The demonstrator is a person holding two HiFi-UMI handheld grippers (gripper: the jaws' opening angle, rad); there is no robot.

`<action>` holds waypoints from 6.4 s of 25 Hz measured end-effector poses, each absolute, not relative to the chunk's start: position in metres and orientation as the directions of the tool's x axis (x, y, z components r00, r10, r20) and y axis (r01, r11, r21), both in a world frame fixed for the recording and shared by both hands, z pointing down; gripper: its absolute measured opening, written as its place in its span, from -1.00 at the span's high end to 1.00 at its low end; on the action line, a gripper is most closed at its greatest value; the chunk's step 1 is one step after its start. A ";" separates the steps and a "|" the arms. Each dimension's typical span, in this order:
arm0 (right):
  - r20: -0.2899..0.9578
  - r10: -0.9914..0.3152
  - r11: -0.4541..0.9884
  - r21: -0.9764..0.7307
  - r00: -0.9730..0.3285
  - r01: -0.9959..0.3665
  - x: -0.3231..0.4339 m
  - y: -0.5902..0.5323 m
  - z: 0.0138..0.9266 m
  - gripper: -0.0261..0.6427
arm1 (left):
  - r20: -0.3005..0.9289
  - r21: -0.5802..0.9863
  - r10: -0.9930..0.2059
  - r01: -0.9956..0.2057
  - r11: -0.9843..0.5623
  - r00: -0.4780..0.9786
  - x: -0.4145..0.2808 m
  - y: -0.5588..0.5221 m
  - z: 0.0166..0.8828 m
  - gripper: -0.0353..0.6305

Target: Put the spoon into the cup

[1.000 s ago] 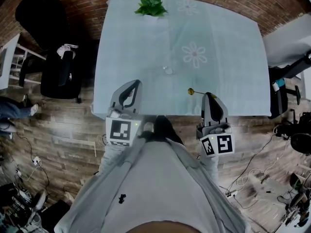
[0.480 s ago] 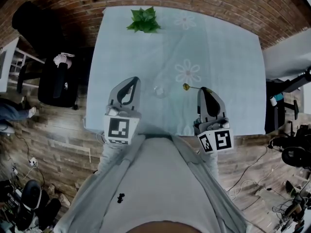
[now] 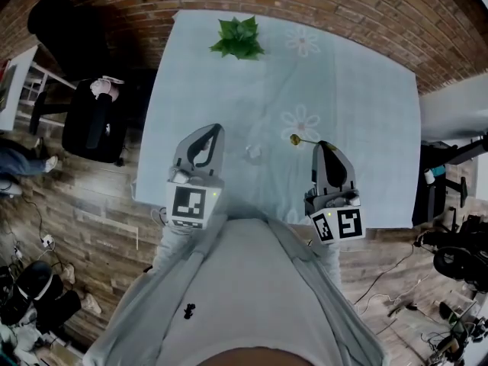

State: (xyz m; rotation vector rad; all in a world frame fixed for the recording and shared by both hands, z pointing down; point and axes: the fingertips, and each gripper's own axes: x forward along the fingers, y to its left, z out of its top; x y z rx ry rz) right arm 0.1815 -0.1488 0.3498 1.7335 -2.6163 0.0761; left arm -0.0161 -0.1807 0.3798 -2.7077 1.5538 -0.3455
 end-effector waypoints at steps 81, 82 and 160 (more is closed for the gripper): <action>0.417 -0.794 0.379 -0.229 -0.442 -0.897 0.108 -0.169 0.542 0.80 | 0.279 -0.049 -0.815 -0.840 -0.540 0.507 -0.034 -0.168 0.428 0.84; 0.421 -0.793 0.378 -0.228 -0.441 -0.897 0.108 -0.169 0.542 0.69 | 0.279 -0.049 -0.815 -0.840 -0.540 0.508 -0.034 -0.168 0.428 0.84; 0.015 -0.906 0.422 0.044 -0.422 -0.905 0.155 -0.145 0.335 0.88 | 0.149 -0.091 -0.850 -0.848 -0.522 0.506 -0.038 -0.175 0.367 0.84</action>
